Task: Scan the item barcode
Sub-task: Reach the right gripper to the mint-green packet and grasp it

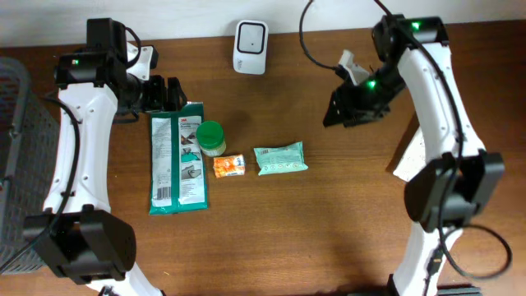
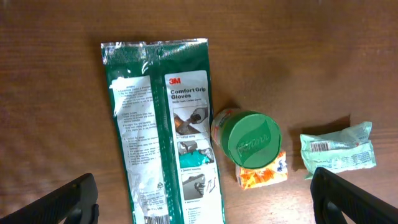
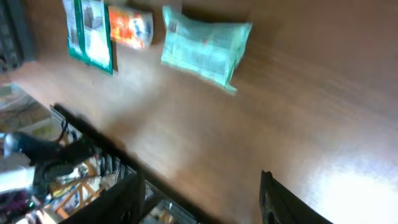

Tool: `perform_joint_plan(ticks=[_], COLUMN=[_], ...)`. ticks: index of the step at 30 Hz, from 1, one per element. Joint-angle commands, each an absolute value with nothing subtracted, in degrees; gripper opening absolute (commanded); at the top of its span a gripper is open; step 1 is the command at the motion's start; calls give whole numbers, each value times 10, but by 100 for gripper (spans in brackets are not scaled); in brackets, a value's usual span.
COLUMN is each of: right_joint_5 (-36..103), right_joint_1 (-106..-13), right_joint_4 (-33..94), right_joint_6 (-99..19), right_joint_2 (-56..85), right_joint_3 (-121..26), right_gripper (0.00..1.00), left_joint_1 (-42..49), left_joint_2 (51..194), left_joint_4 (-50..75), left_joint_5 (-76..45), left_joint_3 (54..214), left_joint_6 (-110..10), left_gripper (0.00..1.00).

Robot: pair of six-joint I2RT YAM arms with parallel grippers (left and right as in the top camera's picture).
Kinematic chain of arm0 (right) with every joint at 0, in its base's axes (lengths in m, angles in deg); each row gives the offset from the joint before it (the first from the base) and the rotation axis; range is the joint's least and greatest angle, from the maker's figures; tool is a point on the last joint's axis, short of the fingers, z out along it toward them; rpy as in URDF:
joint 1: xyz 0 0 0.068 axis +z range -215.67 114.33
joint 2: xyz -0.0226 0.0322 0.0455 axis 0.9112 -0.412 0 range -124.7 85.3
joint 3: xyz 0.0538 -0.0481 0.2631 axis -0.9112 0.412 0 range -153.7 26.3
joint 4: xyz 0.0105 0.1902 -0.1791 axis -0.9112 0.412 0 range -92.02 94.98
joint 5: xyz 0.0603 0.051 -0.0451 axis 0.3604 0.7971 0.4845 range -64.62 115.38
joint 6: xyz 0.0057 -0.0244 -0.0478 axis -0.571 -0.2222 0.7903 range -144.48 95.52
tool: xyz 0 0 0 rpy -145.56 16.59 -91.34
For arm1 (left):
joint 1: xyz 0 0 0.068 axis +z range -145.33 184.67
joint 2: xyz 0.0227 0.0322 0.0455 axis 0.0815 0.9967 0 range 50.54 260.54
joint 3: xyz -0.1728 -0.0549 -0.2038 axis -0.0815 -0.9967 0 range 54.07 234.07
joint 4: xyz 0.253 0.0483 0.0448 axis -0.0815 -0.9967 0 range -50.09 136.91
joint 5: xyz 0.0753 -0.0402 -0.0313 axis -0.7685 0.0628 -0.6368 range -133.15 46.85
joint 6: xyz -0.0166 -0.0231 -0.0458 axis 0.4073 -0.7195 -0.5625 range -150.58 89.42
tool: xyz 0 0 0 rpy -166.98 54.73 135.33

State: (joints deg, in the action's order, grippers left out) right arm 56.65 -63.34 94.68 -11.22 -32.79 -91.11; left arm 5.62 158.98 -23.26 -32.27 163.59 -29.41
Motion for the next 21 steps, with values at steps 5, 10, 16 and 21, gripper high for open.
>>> perform_joint_plan(ticks=[5, 10, 16, 21], right_joint_5=[593, 594, 643, 687], right_joint_1=[-586, -559, -554, -541], right_joint_4=[692, 504, 463, 452], right_joint_6=[-209, -302, -315, -315], right_joint_2=[-294, -303, -358, -396], right_joint_3=[-693, -569, -556, -556], right_gripper=[61, 64, 65, 65], left_joint_1=[60, 60, 60, 60], left_joint_2=[1593, 1593, 1593, 1593], left_joint_4=[-233, -233, -233, -233], left_joint_5=[-321, -321, -321, -321], left_joint_3=[1639, 1639, 1639, 1639], left_joint_6=[-284, -284, -284, -284], left_gripper=[99, 99, 99, 99])
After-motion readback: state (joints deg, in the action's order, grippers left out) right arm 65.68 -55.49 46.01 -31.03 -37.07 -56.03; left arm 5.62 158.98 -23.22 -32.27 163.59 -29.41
